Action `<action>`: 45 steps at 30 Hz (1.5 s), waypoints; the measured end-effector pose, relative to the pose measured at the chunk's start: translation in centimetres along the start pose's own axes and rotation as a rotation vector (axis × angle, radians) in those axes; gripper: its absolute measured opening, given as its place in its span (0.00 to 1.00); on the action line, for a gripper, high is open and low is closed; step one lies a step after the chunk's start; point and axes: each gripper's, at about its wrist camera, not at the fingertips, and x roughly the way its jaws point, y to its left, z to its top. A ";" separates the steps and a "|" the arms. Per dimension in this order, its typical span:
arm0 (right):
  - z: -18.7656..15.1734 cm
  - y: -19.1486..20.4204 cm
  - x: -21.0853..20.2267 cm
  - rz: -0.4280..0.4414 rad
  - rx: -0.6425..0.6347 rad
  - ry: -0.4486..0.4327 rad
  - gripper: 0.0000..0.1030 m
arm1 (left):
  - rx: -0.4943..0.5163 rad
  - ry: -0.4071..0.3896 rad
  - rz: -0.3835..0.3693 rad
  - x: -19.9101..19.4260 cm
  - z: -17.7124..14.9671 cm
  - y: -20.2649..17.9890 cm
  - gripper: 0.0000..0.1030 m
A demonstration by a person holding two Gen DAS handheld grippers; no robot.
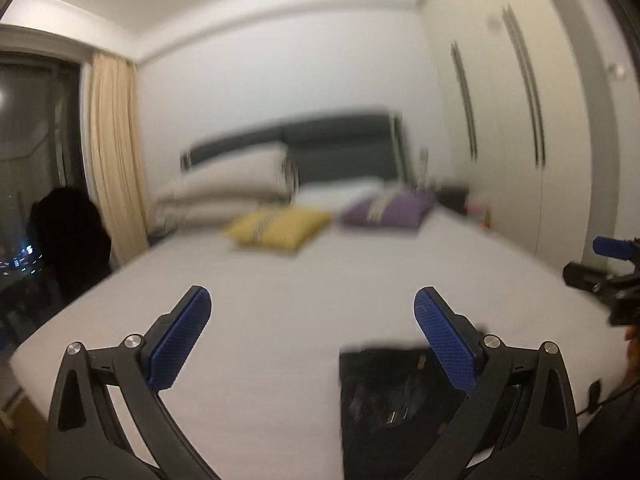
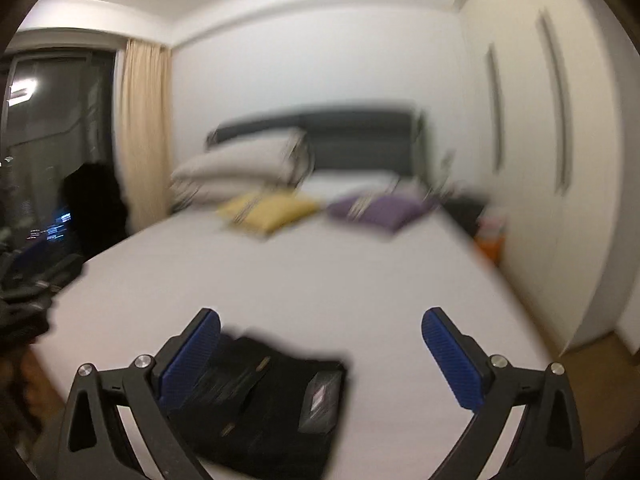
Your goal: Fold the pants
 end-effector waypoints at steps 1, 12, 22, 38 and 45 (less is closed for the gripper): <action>-0.3 -0.5 0.9 0.027 0.034 0.048 1.00 | 0.014 0.050 -0.015 0.9 -0.4 -0.2 1.00; -9.6 -7.8 17.1 0.172 0.433 0.665 0.81 | -0.073 0.625 -0.181 14.9 -10.6 1.0 1.00; -10.1 -7.3 19.8 0.315 0.414 0.748 0.47 | -0.234 0.789 -0.387 18.8 -13.0 -0.5 0.56; -1.4 -5.1 15.8 0.257 0.185 0.455 0.19 | -0.176 0.580 -0.380 17.8 -4.9 -1.9 0.22; -6.7 -9.1 23.0 0.031 0.228 0.693 0.63 | -0.203 0.748 -0.314 23.8 -11.3 -4.1 0.64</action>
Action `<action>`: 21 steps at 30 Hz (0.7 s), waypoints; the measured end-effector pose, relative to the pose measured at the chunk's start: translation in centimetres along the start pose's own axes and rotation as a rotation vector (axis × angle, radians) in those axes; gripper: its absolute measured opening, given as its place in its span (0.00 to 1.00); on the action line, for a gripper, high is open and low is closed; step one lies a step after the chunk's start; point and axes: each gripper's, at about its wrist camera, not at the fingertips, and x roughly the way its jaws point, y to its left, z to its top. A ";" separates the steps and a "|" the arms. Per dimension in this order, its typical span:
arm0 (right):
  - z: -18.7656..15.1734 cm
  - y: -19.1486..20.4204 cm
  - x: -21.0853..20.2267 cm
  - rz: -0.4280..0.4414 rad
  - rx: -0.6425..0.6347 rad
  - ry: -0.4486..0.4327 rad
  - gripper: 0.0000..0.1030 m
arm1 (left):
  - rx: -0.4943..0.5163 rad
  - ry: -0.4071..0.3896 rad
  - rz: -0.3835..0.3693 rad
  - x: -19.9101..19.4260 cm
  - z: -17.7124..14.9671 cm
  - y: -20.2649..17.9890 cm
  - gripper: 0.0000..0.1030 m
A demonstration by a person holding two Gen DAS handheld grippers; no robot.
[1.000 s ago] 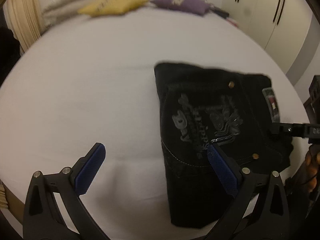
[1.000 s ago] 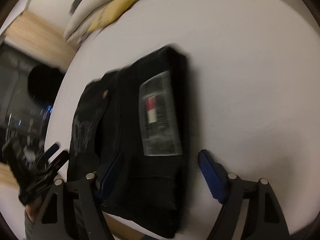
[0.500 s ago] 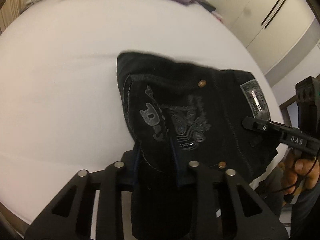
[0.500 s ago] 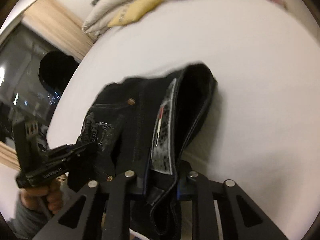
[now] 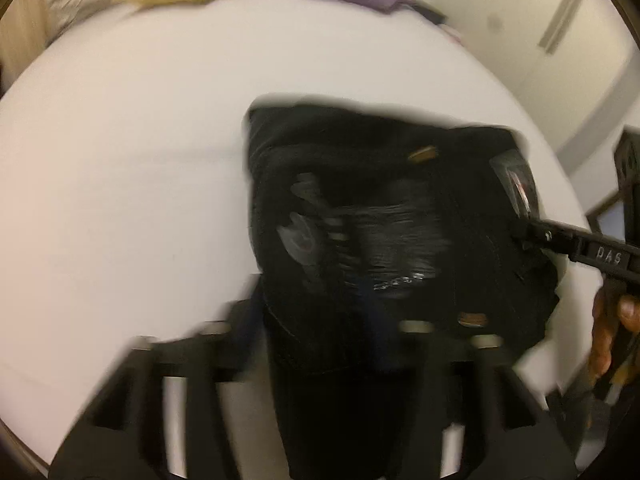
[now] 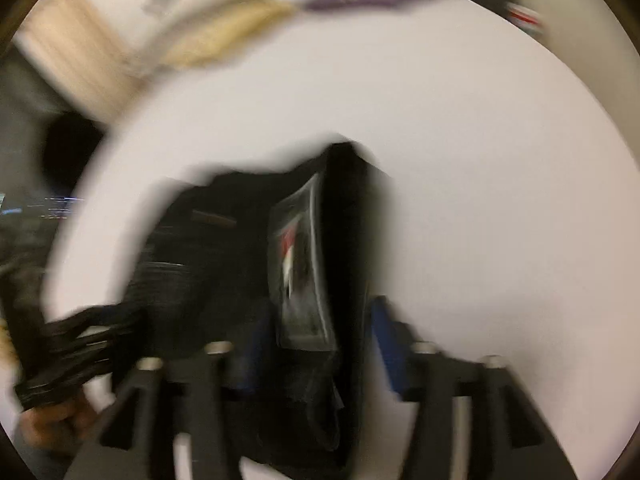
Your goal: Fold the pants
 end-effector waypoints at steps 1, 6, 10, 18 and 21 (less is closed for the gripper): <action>-0.6 -0.7 -0.3 0.045 0.028 -0.032 0.64 | -0.036 -0.019 -0.003 -0.4 -0.3 0.7 0.74; -3.2 -1.9 -4.7 0.040 0.072 -0.179 0.74 | -0.042 -0.098 0.098 -3.9 -1.2 1.6 0.85; -5.7 -1.4 -9.9 0.045 0.086 -0.330 0.75 | -0.035 -0.225 0.187 -8.4 -1.8 0.6 0.99; -8.5 4.1 -21.2 -0.072 -0.055 -0.746 1.00 | 0.041 -0.633 0.332 -21.9 -3.1 -5.2 1.00; -9.7 6.2 -25.9 -0.075 -0.094 -0.896 1.00 | 0.057 -0.764 0.291 -28.1 -4.3 -6.7 1.00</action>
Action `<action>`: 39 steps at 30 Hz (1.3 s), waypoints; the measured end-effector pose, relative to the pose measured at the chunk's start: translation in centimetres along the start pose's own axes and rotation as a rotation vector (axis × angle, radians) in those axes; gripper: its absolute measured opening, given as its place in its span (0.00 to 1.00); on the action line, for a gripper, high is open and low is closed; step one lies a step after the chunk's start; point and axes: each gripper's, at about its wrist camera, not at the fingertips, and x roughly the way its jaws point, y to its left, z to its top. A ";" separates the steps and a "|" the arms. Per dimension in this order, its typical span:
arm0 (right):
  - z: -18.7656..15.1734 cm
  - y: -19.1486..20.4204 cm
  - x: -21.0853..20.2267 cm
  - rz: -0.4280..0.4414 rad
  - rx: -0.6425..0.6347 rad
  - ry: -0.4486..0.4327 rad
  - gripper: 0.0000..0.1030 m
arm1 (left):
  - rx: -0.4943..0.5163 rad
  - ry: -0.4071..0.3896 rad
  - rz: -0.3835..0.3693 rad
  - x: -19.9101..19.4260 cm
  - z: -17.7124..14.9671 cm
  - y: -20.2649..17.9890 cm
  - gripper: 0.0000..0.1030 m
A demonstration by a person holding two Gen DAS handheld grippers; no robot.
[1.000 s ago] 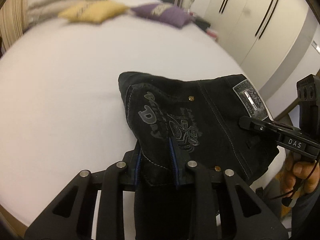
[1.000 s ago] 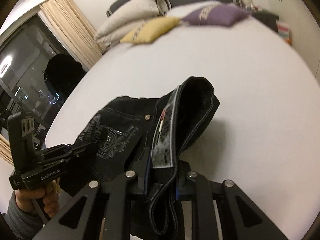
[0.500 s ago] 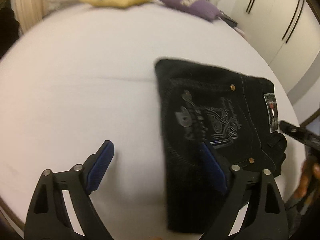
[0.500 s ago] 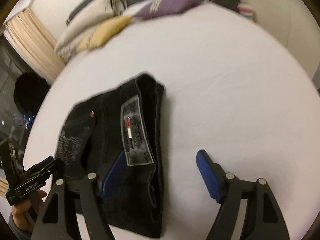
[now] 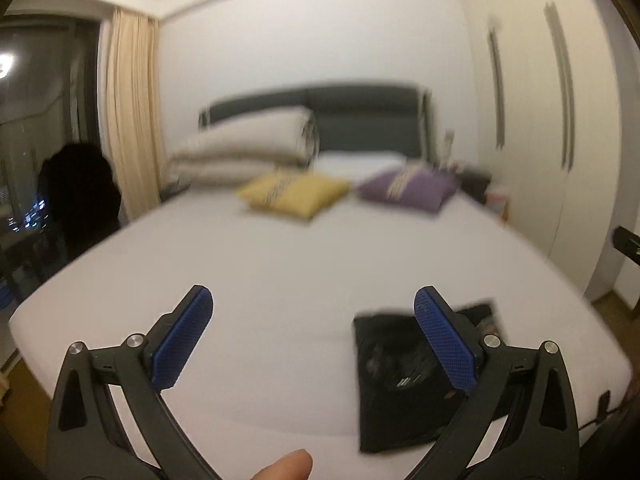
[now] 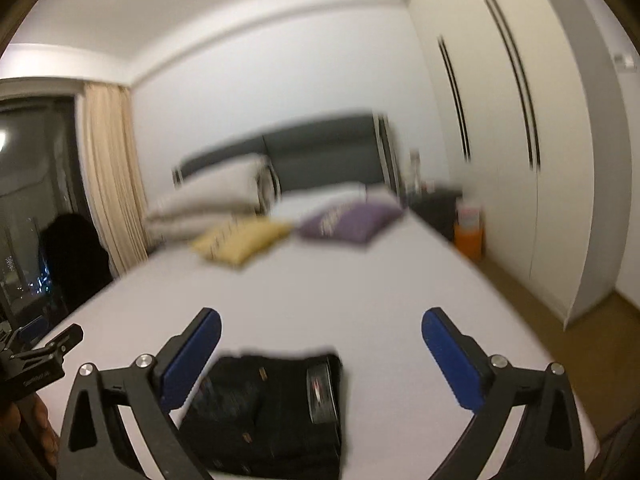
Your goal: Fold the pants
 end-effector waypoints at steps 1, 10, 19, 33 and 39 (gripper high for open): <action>1.2 0.6 -1.4 0.004 -0.009 -0.041 1.00 | -0.017 -0.022 -0.021 -1.1 0.8 0.2 1.00; 5.7 3.8 -7.1 0.050 -0.063 -0.198 1.00 | -0.062 0.150 -0.105 -4.8 4.0 2.0 1.00; 3.4 3.9 -3.7 -0.040 -0.068 0.051 1.00 | -0.053 0.288 -0.019 -3.0 1.1 0.3 1.00; -1.2 4.6 0.9 -0.086 -0.037 0.321 1.00 | -0.048 0.399 0.000 3.8 -4.7 -0.6 1.00; -1.9 5.2 1.5 -0.071 -0.042 0.341 1.00 | -0.048 0.422 -0.004 4.3 -5.4 -0.4 1.00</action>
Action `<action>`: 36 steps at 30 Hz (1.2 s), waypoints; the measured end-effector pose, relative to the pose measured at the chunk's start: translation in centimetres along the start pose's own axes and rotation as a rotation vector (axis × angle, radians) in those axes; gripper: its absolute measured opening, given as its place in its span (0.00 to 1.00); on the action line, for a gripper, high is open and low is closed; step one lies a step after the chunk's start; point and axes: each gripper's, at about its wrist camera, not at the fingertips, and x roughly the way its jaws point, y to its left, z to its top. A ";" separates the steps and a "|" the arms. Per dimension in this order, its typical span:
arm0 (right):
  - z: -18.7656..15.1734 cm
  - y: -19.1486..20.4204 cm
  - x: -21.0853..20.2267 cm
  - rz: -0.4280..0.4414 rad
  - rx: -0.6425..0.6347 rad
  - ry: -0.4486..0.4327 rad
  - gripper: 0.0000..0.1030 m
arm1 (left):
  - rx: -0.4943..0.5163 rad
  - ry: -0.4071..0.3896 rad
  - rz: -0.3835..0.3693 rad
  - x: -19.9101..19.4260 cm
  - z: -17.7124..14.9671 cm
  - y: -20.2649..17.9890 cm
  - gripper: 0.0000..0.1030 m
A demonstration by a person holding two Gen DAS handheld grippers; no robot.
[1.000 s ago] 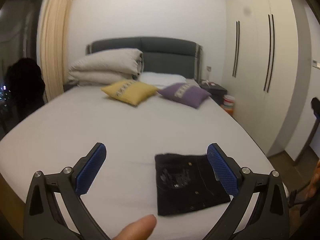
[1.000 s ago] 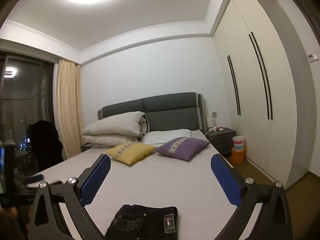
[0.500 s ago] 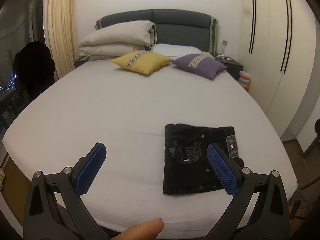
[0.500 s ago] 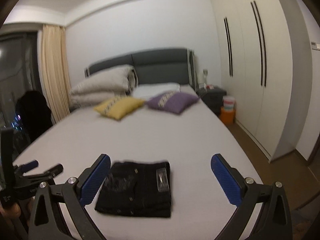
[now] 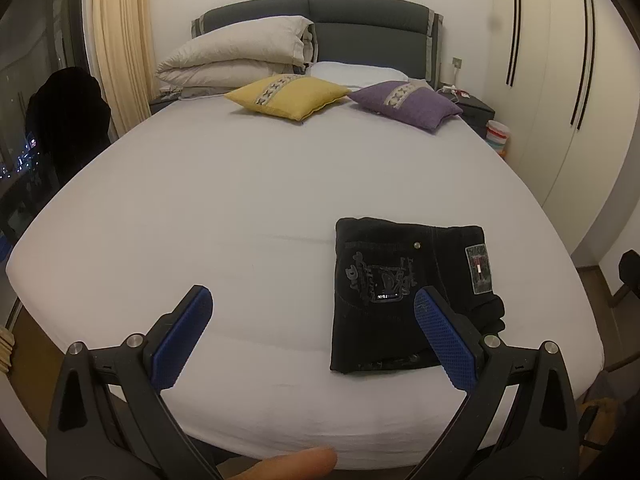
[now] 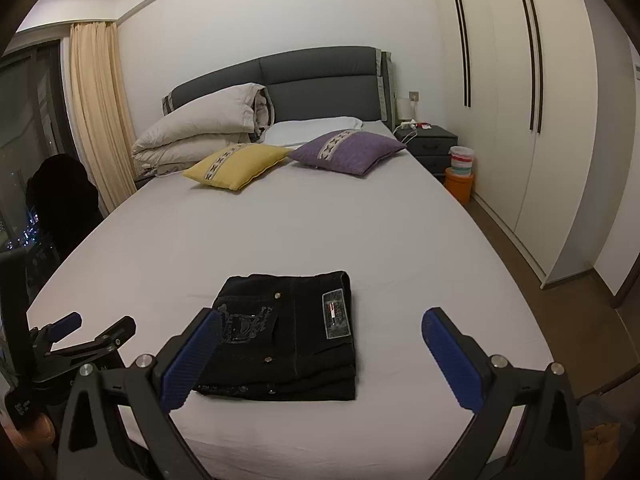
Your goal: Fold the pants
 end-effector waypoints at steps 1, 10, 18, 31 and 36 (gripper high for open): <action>0.0 0.1 0.1 0.001 -0.001 0.002 1.00 | 0.002 0.002 0.001 0.1 -0.1 0.0 1.00; -0.2 0.4 0.7 0.011 -0.009 0.018 1.00 | 0.008 0.023 -0.005 0.5 -0.5 -0.1 1.00; -0.3 0.6 0.9 0.013 -0.010 0.025 1.00 | 0.007 0.033 -0.001 1.0 -0.7 0.0 1.00; -0.9 1.0 1.3 0.016 -0.012 0.039 1.00 | 0.012 0.045 -0.003 1.4 -1.0 -0.2 1.00; -1.0 1.0 1.4 0.018 -0.011 0.043 1.00 | 0.012 0.045 -0.001 1.4 -1.1 -0.2 1.00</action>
